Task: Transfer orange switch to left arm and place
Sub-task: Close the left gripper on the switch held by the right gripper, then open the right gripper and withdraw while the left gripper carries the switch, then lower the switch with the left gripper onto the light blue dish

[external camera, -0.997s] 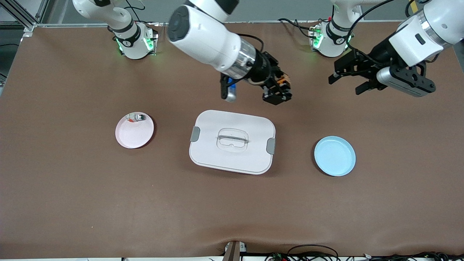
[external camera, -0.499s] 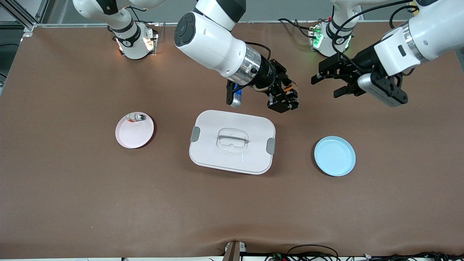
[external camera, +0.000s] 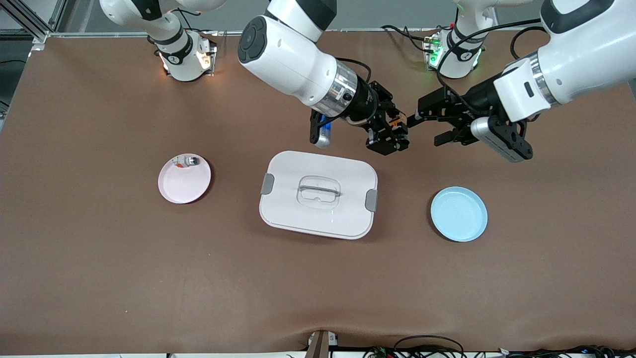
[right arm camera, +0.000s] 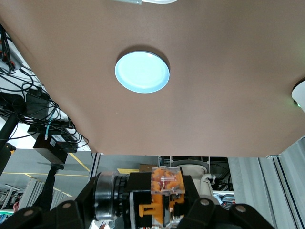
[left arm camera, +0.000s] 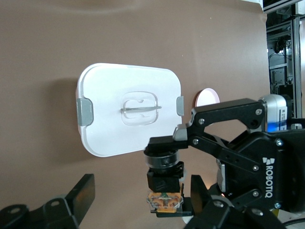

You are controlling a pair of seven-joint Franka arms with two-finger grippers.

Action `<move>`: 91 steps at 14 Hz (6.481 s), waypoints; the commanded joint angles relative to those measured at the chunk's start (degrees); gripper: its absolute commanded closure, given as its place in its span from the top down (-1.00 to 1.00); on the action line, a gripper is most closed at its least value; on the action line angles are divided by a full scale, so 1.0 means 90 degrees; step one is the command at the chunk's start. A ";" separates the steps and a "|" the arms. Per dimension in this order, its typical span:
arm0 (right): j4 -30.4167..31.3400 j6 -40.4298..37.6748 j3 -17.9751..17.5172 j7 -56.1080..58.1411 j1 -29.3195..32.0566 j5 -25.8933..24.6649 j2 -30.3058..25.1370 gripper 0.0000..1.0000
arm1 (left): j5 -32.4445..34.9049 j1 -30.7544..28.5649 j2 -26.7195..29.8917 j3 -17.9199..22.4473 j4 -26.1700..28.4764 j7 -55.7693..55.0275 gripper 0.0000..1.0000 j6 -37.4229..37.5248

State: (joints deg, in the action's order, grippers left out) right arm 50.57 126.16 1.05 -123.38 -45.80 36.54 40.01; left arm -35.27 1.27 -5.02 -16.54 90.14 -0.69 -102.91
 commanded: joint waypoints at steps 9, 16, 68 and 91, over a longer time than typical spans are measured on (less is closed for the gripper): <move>-0.0306 0.0152 -0.0039 -0.0188 0.0031 -0.0086 0.0271 -1.00 | -0.0281 0.0239 -0.0174 -0.0047 0.0063 0.0018 0.56 -0.0167; -0.0355 0.0269 -0.0049 -0.0188 0.0079 -0.0076 0.0271 -1.00 | -0.0222 0.0239 -0.0282 -0.0047 0.0053 0.0047 0.35 -0.0284; -0.0365 -0.8588 -0.0527 1.2937 0.4796 -0.4138 -0.1116 1.00 | 0.3987 -0.1050 -0.0418 -0.0028 0.2757 0.8180 -1.00 -0.2197; 0.2726 -0.5711 -0.0547 1.3248 0.4884 -0.4070 -0.3320 1.00 | 0.4163 -0.1440 -0.1433 -0.0018 0.3950 1.1549 -1.00 -0.5313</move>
State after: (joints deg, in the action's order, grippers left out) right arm 61.91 68.90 -3.53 -6.23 -2.68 0.05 19.01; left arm 1.05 -9.99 -16.57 -16.39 125.55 99.67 -148.25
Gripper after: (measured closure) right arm 0.000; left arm 0.595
